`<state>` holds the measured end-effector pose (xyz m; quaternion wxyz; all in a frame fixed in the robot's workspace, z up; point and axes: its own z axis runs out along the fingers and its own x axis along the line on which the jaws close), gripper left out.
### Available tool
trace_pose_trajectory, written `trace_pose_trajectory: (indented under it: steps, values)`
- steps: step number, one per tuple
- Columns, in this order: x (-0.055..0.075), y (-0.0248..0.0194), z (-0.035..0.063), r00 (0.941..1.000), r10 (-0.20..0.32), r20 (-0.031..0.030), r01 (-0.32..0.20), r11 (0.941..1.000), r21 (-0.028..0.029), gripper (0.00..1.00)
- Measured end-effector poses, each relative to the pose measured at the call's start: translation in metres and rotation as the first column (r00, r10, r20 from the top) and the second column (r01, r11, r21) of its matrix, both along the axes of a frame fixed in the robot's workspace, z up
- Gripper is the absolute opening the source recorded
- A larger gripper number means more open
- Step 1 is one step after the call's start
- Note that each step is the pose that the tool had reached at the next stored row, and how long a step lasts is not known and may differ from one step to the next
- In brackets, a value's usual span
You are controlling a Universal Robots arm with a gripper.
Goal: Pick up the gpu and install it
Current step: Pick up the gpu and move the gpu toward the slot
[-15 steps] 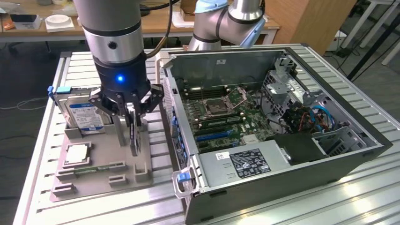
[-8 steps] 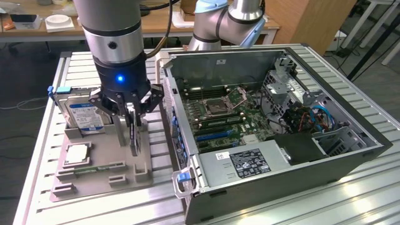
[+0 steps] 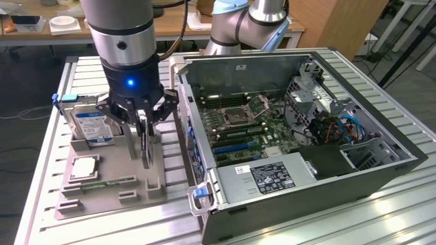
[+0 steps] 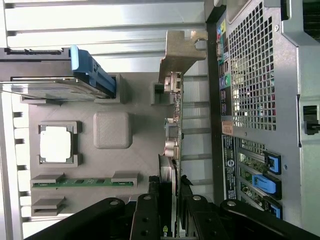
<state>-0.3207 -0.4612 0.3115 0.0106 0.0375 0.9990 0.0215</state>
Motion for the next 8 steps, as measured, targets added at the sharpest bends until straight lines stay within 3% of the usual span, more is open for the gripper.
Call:
trace_pose_trajectory:
  steps: [8]
  values:
    - [0.0, 0.0, 0.0181, 1.0, 0.0, 0.0, 0.0, 1.0, 0.0, 0.26]
